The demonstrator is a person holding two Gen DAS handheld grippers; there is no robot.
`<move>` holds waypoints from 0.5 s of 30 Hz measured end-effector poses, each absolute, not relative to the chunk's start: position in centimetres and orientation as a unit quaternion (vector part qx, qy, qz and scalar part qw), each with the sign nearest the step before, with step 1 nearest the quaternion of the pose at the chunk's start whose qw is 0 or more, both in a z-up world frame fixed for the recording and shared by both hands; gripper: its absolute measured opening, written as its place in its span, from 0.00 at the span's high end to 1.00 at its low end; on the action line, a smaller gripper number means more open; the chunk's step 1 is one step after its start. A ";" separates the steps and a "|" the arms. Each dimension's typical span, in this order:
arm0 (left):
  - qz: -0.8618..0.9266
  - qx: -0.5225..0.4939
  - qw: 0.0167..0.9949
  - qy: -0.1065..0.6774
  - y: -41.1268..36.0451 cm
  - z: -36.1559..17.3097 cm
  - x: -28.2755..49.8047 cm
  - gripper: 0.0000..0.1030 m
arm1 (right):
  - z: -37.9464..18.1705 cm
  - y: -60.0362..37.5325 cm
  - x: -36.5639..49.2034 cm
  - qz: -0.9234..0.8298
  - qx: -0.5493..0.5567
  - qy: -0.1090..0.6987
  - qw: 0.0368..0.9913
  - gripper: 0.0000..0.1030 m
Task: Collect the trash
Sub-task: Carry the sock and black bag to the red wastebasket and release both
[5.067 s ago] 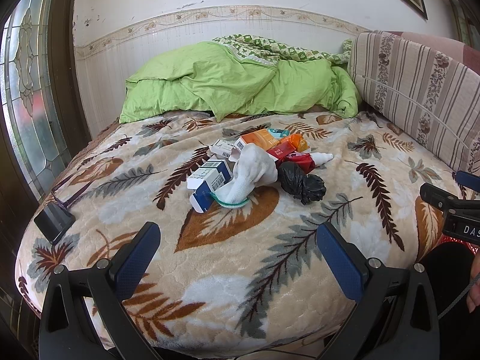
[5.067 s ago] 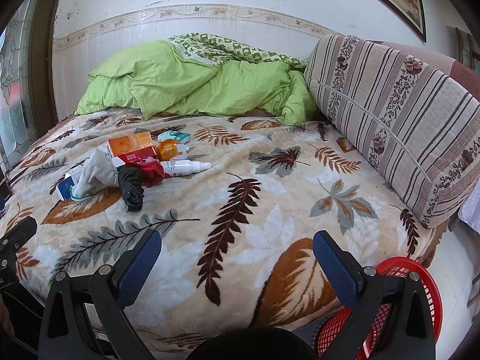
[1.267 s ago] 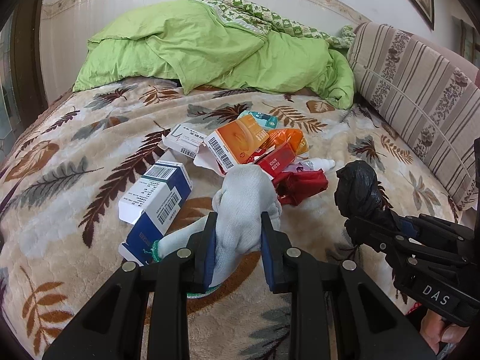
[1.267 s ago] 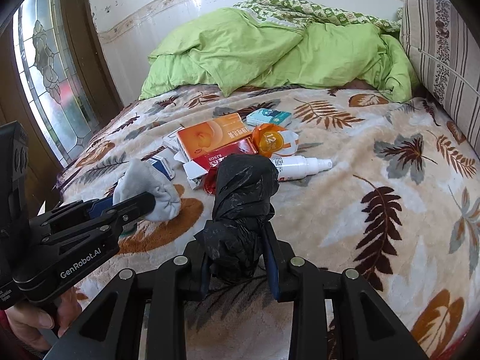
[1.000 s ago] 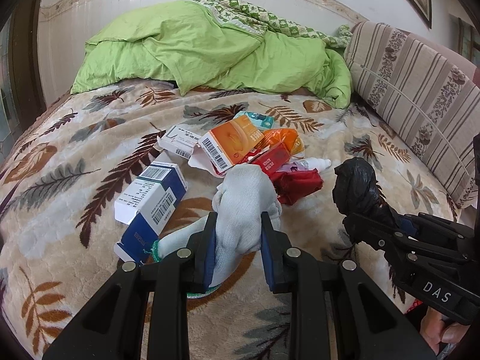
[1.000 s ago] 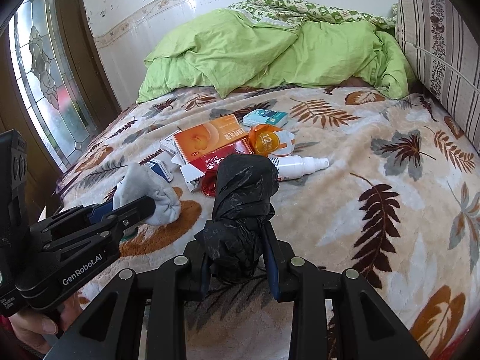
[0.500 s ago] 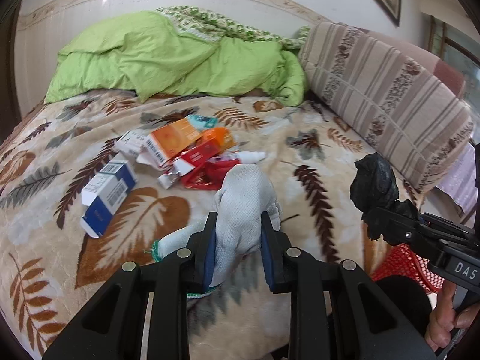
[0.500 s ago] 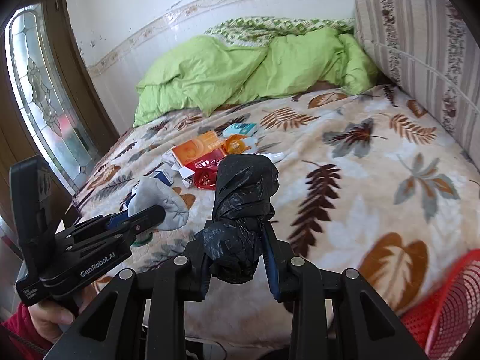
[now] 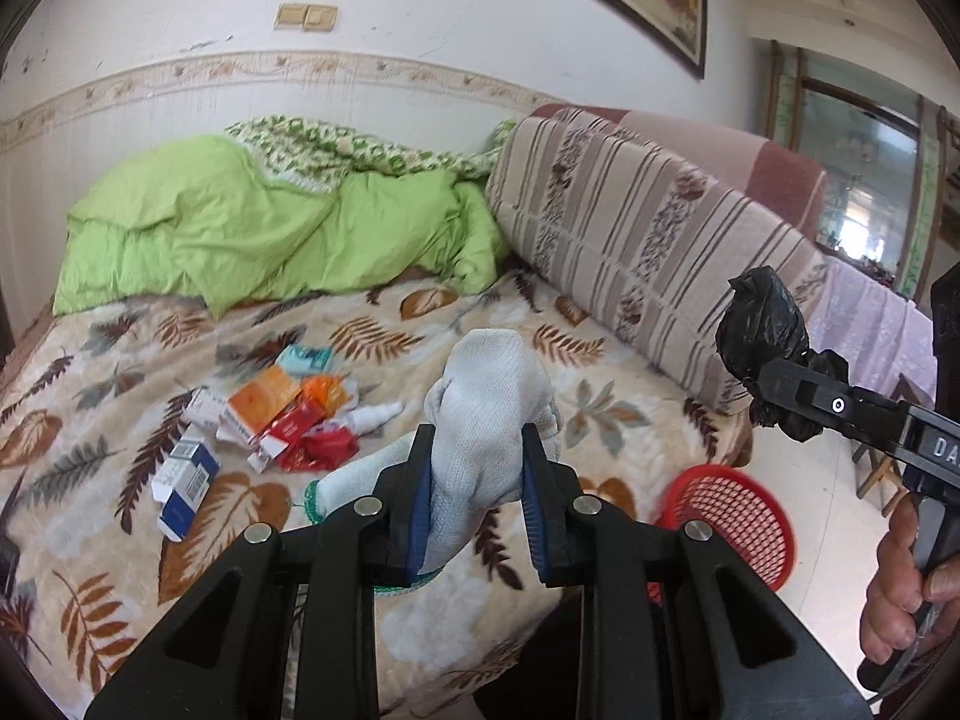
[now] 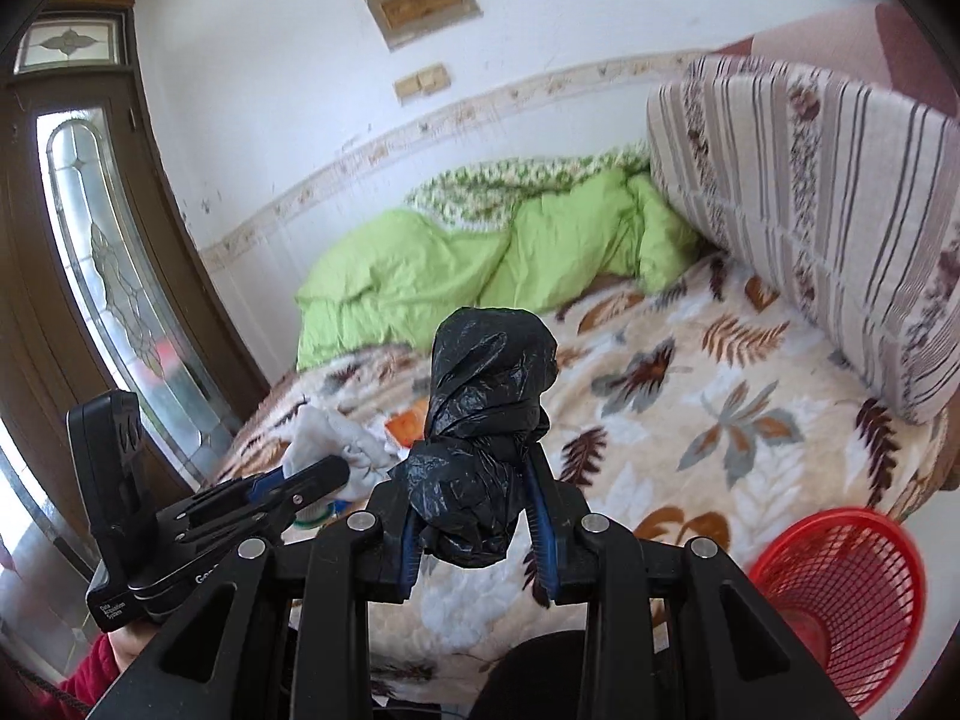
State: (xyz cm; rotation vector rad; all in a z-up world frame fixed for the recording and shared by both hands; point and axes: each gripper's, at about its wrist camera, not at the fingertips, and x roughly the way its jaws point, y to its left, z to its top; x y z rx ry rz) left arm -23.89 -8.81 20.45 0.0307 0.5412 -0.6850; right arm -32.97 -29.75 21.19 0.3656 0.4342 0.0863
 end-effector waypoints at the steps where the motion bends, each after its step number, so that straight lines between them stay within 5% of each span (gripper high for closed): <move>1: -0.341 0.012 0.903 0.260 -9.0 21.1 -24.3 0.76 | 21.8 -30.3 -33.9 0.037 0.180 0.206 0.961 0.69; 15: -0.474 0.067 0.810 0.338 -22.9 18.9 -26.7 0.76 | 13.9 -43.0 -40.3 -0.108 0.264 0.268 0.920 0.69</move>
